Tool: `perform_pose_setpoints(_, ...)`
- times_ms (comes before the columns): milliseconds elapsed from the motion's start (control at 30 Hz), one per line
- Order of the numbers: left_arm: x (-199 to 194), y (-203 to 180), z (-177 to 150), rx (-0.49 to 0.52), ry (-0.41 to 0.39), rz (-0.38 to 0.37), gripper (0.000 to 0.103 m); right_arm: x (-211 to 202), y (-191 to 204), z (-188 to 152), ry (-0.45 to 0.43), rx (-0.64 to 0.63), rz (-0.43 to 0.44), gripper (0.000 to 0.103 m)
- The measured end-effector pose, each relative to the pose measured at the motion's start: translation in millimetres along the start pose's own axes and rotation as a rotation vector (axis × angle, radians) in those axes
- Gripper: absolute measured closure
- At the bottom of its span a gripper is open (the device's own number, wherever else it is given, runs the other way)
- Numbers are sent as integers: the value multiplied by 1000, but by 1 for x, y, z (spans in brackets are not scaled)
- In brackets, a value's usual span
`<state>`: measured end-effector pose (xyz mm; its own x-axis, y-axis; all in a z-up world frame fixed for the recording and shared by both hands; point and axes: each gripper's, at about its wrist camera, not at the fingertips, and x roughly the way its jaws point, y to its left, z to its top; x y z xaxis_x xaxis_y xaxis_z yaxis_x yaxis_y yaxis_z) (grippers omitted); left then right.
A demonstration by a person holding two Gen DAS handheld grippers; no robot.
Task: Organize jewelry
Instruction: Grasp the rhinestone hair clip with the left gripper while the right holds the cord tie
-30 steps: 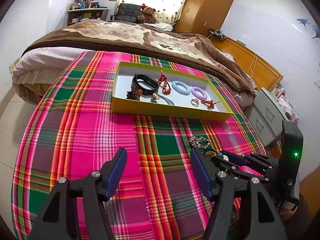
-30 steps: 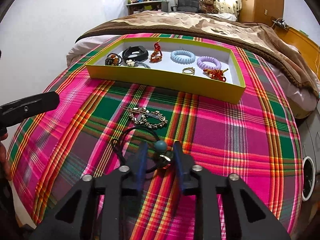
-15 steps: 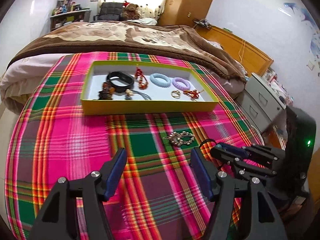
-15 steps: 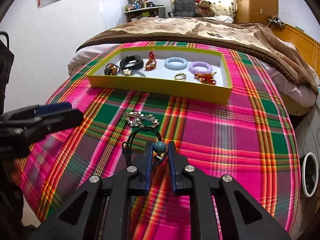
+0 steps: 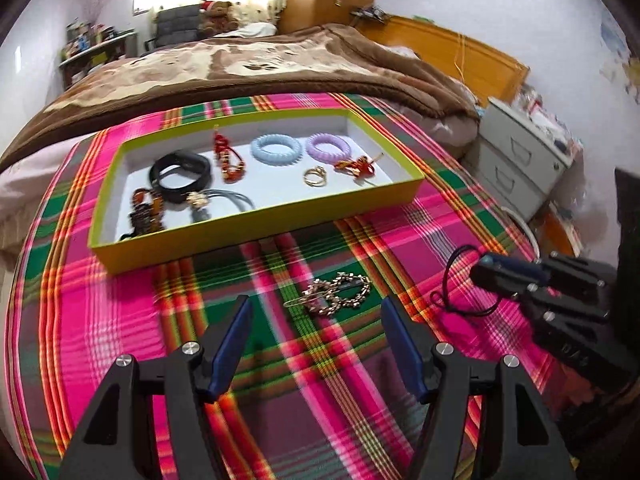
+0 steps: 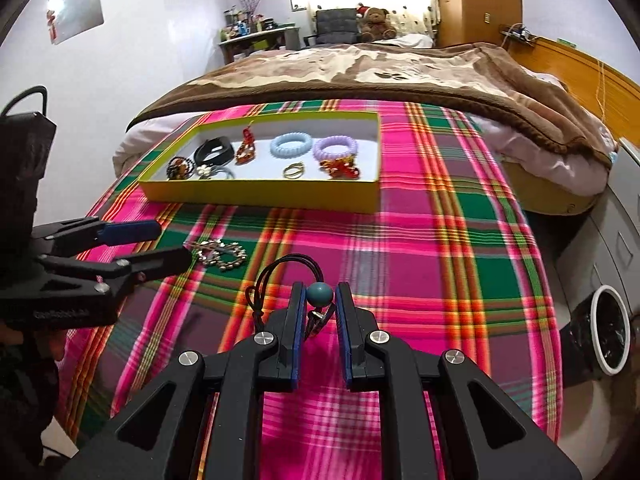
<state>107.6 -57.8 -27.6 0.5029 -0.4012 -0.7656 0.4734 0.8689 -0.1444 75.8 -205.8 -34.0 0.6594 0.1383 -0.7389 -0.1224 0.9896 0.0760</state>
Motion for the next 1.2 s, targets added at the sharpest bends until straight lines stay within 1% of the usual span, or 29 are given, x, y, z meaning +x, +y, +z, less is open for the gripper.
perform_pose_setpoints(133, 12, -7, 4, 25, 30, 19, 35, 1, -4, 0, 0, 7, -1, 88)
perform_pose_setpoints(300, 22, -19, 5, 99, 45, 72, 35, 3, -6, 1, 0, 10, 7, 88)
perform_pose_setpoints(433, 31, -23, 7, 138, 56, 147, 35, 3, -8, 1, -3, 17, 10, 88)
perform_pose_setpoints(533, 34, -21, 11, 119, 53, 146, 35, 4, -9, 2, -4, 16, 12, 88)
perform_pose_setpoints(600, 37, -18, 14, 107, 49, 177, 35, 4, -9, 3, -3, 16, 13, 88)
perform_pose_setpoints(733, 37, -4, 16, 28, 51, 195, 35, 6, -8, 3, 1, 15, 17, 88)
perform_pose_setpoints(867, 34, 3, 11, -14, 53, 197, 35, 8, -7, 5, -1, 8, 21, 88)
perform_pose_setpoints(1033, 31, 3, 6, -36, 51, 191, 35, 11, -8, 5, 1, 13, 24, 88)
perform_pose_setpoints(1133, 32, -1, 5, -22, 43, 201, 35, 11, -8, 6, -1, 13, 26, 88)
perform_pose_setpoints(1167, 32, -1, 6, -23, 45, 196, 36, 10, -7, 6, -2, 13, 26, 88)
perform_pose_setpoints(1200, 32, -1, 6, -23, 45, 192, 40, 10, -7, 6, -3, 13, 25, 88)
